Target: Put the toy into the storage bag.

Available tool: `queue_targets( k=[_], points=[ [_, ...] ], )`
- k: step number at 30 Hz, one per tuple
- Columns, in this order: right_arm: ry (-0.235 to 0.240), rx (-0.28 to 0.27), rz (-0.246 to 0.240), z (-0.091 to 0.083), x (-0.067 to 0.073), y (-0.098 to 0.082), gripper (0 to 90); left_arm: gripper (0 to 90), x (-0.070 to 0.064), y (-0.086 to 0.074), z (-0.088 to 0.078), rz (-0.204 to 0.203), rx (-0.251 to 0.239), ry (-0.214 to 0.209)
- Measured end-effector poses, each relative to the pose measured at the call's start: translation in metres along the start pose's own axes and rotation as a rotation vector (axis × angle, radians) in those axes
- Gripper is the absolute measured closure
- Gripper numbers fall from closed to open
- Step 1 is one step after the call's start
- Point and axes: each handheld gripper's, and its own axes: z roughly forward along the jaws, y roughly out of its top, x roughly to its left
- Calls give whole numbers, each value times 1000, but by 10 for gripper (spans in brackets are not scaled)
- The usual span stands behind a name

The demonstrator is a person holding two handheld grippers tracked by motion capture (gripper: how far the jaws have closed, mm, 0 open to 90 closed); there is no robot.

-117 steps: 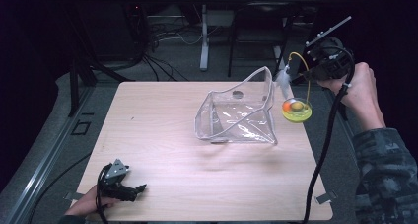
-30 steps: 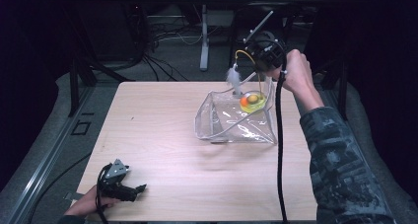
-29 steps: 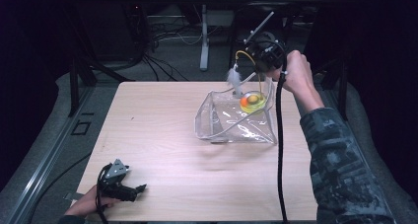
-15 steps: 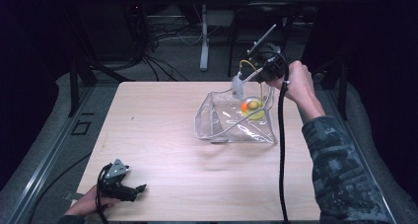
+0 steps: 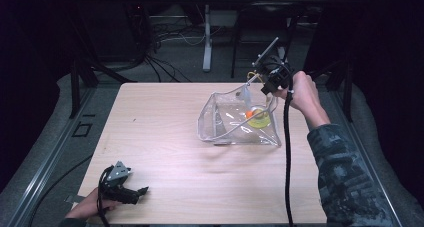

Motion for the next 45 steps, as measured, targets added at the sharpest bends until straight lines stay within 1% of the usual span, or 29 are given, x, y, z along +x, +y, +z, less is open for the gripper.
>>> queue_targets(
  k=[1,2,5,6,9,10,11,13,16,17,19,20,21,24,25,26,27,28,31,32,33,34,37,38,39,40,41,43,45],
  points=[
    [-1,-2,4,2,0,-1,876,0,0,0,0,1,0,0],
    [-7,9,-3,3,0,-1,876,0,0,0,0,0,0,0],
    [-5,13,3,8,0,-3,877,0,0,0,0,0,0,0],
    [0,27,5,11,0,-4,877,0,0,0,0,-1,-3,0],
    [0,28,15,15,0,-6,877,0,0,0,0,0,-3,0],
    [2,45,12,19,0,-6,877,0,0,0,0,-1,-2,0],
    [3,42,19,22,0,-7,876,0,0,0,0,-1,-2,0],
    [5,60,15,25,0,-8,876,0,0,0,0,-1,-3,0],
    [9,66,23,31,0,-9,875,0,0,0,0,-1,-3,0],
    [1,74,20,32,1,-9,875,0,0,0,0,-1,-3,0],
    [2,81,18,33,0,-8,875,0,0,0,0,0,0,0],
    [2,82,28,37,0,-9,875,0,0,0,0,-1,-3,0],
    [2,93,24,38,0,-9,875,0,0,0,0,-1,-3,0],
    [9,92,44,44,0,-10,874,0,0,0,0,-1,-3,0],
    [9,92,44,44,0,-10,874,0,0,0,0,-1,-3,0],
    [12,108,41,47,0,-9,873,0,0,0,0,-1,-3,0],
    [12,108,41,47,0,-9,873,0,0,0,0,-1,-3,0],
    [8,121,35,49,-1,-9,870,0,0,0,0,-1,-3,0],
    [10,126,43,52,0,-9,865,0,0,0,0,0,-3,0],
    [2,131,48,53,0,-8,868,0,0,0,0,-1,-2,0],
    [4,137,43,52,-1,-8,863,0,0,0,0,-1,-3,0],
    [2,121,53,51,0,-8,849,0,0,0,0,0,0,0],
    [-10,112,44,47,0,-7,825,0,0,0,0,0,0,0],
    [-11,93,51,41,0,-7,791,0,0,0,0,0,0,0],
    [-9,74,62,39,1,-7,784,0,0,0,0,0,0,0],
    [-2,61,62,36,0,-7,773,0,0,0,0,1,0,0],
    [-2,61,60,32,-1,-7,751,0,0,0,0,0,0,0],
    [24,39,78,26,-2,-7,709,0,0,0,0,0,0,0],
    [31,23,87,20,-2,-8,687,0,0,0,0,0,0,0]
  ],
)
